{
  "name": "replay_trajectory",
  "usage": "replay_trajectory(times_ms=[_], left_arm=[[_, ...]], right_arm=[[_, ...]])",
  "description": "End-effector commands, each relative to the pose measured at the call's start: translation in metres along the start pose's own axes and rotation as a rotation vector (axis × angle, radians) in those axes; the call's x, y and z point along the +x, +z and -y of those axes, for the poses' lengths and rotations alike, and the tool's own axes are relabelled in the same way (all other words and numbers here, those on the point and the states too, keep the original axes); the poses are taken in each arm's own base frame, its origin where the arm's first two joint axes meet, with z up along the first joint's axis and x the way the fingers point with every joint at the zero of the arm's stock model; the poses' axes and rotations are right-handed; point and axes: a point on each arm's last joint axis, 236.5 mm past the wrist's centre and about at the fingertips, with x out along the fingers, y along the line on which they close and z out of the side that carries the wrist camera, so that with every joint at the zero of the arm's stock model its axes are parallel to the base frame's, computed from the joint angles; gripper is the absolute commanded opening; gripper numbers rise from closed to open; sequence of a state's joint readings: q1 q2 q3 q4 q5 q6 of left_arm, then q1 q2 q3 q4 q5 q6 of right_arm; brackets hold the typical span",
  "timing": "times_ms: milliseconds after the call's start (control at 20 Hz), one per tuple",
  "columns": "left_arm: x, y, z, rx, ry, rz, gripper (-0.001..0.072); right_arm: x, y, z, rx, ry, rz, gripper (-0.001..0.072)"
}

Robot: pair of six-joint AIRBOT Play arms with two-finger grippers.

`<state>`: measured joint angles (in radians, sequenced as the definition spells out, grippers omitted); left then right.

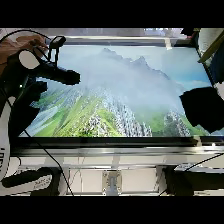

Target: Fold the clothes and pants, and hang the long-sleeved shirts on hangers.

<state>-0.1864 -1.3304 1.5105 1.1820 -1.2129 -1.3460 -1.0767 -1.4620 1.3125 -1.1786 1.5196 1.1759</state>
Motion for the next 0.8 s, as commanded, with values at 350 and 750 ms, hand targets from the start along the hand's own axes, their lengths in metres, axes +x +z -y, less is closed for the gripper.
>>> replay_trajectory(times_ms=[350, 750], left_arm=[[0.0, 0.001, -0.001, -0.016, 0.001, 0.005, 0.0025], [0.001, 0.0, -0.001, -0.017, 0.0, 0.0, 0.0026]], right_arm=[[-0.03, -0.071, 0.081, 0.328, -0.096, 0.118, 0.0419], [-0.204, 0.017, -0.152, 0.009, 0.266, 0.833, 0.0409]])
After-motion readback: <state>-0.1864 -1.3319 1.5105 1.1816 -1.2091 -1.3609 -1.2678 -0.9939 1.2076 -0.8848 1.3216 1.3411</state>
